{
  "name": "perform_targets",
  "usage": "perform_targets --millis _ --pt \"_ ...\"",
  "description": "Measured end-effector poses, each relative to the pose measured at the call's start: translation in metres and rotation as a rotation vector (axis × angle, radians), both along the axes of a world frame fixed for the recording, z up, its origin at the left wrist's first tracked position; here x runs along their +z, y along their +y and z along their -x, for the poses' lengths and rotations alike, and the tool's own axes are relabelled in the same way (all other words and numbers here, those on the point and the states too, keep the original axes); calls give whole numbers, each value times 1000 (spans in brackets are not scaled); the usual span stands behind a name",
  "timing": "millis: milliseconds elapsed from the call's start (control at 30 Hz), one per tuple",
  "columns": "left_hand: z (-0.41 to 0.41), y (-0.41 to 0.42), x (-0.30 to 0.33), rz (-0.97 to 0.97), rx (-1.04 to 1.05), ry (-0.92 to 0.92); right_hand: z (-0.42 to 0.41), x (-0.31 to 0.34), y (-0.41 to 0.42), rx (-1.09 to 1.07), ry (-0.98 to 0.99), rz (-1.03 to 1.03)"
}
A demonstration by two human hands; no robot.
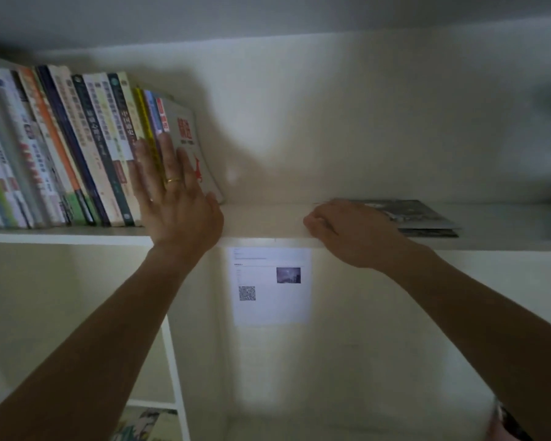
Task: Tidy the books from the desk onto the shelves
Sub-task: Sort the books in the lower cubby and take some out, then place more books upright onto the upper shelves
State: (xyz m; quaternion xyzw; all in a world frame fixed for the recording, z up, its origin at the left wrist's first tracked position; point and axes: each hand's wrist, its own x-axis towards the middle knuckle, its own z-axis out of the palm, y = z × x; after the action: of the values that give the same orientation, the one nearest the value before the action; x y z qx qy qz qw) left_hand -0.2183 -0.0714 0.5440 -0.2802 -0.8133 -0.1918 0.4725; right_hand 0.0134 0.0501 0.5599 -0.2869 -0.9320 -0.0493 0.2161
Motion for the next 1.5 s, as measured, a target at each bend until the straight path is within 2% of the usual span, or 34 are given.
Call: perform_targets --millis 100,300,533,667,800,900,1000,1133,1233,1333,1500 --pt "0 -7 0 31 -10 -10 5 0 -3 11 74 -65" --pt "0 -36 -19 69 -144 11 51 -3 -33 190 139 -12" --pt "15 -115 -105 200 -344 22 125 -76 -116 379 307 -274" --pt "33 -186 -185 269 -289 -138 151 -150 -163 478 354 -220" --pt "65 -253 -283 278 -211 -418 175 -260 -198 549 234 70" --pt "86 -289 -360 251 -112 -723 198 -348 -219 472 75 357" --pt "98 -299 -421 333 -72 -957 220 -422 -233 313 -59 602" --pt "119 -281 -487 183 -86 -1270 249 -503 -233 62 -164 814" --pt "138 -258 -528 115 -143 -1455 274 -541 -220 -138 -169 877" --pt "154 -229 -559 130 -195 -1532 295 -571 -206 -283 -161 922" --pt "166 -179 -584 69 -257 -1611 310 -602 -210 -366 -119 799"
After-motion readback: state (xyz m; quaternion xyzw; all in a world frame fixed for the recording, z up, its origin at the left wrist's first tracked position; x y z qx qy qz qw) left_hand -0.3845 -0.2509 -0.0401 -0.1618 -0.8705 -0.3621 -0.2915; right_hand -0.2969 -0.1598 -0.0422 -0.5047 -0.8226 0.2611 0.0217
